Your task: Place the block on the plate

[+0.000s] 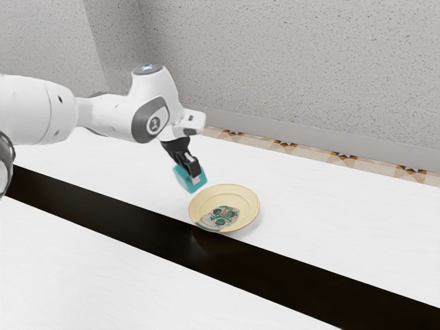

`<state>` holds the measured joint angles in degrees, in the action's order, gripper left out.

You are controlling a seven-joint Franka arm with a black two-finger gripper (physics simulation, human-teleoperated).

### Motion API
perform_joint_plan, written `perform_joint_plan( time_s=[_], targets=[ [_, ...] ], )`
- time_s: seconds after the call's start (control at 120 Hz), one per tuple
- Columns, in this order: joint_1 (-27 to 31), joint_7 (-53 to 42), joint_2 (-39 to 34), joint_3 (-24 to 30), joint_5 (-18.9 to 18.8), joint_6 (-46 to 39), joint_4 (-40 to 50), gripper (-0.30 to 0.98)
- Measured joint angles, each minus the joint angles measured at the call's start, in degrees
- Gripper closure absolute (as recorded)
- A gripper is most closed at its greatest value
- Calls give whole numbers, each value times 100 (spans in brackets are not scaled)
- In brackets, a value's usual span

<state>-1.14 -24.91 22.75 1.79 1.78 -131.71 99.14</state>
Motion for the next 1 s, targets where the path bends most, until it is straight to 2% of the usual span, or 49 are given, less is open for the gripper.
perform_joint_plan(
  time_s=[0.117,0.342,0.508,0.717,1.0],
  targets=[
    [-313,18,378,-1,98,39,-368,30],
    [-499,31,757,57,241,75,-420,28],
    [-526,21,793,53,281,91,-428,14],
    [-573,23,94,-25,291,302,-376,5],
    [-762,114,-1184,-504,231,1352,-17,1]
  ],
)
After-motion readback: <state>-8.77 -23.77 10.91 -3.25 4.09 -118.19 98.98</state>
